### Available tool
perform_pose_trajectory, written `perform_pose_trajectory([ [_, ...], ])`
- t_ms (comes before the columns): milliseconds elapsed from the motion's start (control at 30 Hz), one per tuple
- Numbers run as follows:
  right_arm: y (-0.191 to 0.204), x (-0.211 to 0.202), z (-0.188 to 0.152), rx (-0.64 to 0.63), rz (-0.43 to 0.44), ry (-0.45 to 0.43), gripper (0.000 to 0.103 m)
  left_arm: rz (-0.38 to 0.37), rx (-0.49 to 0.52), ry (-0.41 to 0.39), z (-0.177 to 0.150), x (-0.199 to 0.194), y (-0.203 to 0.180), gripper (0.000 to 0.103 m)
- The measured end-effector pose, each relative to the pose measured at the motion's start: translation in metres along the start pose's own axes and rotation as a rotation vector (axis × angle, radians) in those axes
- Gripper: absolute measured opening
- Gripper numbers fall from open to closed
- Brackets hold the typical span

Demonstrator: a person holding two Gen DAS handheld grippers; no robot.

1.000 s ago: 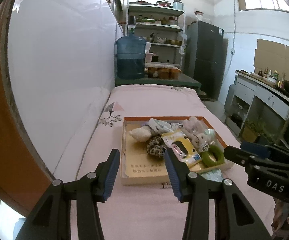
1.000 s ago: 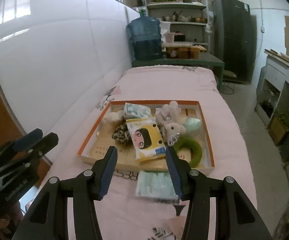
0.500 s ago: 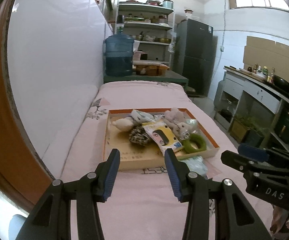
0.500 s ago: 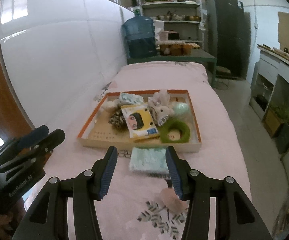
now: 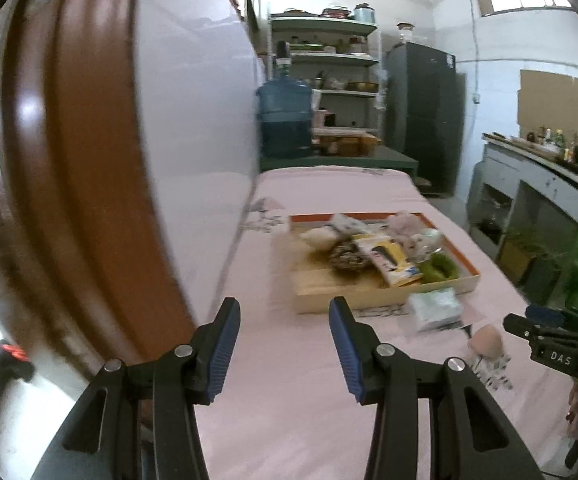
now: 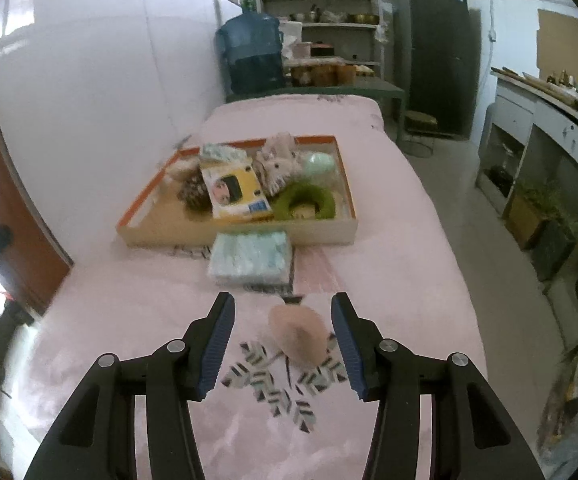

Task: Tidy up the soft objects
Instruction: 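Lower the right gripper onto the peach-colored puff and close it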

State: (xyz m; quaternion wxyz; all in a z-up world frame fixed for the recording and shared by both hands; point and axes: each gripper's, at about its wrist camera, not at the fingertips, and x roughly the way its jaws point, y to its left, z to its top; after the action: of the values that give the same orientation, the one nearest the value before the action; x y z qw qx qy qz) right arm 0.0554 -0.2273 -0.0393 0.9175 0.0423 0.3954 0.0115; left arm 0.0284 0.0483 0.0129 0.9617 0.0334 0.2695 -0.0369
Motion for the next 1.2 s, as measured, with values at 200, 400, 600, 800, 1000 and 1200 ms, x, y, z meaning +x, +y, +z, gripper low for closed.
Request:
perform_pose_trajectory([
  [200,-0.005,0.015,-0.020,-0.014,0.005,0.066,0.062,0.033,-0.005,0.039,-0.007,-0.031,0.012,0.046],
  [400,-0.009,0.034,-0.023,-0.008,0.006,0.084,0.063,-0.081,0.024,0.057,-0.003,-0.038,-0.022,0.046],
  [600,-0.014,0.055,-0.015,-0.029,0.007,0.100,0.063,-0.231,0.099,0.064,0.011,-0.035,-0.080,0.046],
  [800,-0.018,0.067,-0.011,-0.033,0.038,0.106,0.049,-0.293,0.168,0.045,0.026,-0.026,-0.121,0.046],
  [1000,-0.018,0.068,-0.010,-0.044,0.079,0.113,0.038,-0.326,0.192,0.044,0.027,0.020,-0.149,0.046],
  [1200,-0.030,0.057,-0.009,-0.012,0.075,0.088,0.038,-0.367,0.174,0.098,0.018,0.072,-0.162,0.046],
])
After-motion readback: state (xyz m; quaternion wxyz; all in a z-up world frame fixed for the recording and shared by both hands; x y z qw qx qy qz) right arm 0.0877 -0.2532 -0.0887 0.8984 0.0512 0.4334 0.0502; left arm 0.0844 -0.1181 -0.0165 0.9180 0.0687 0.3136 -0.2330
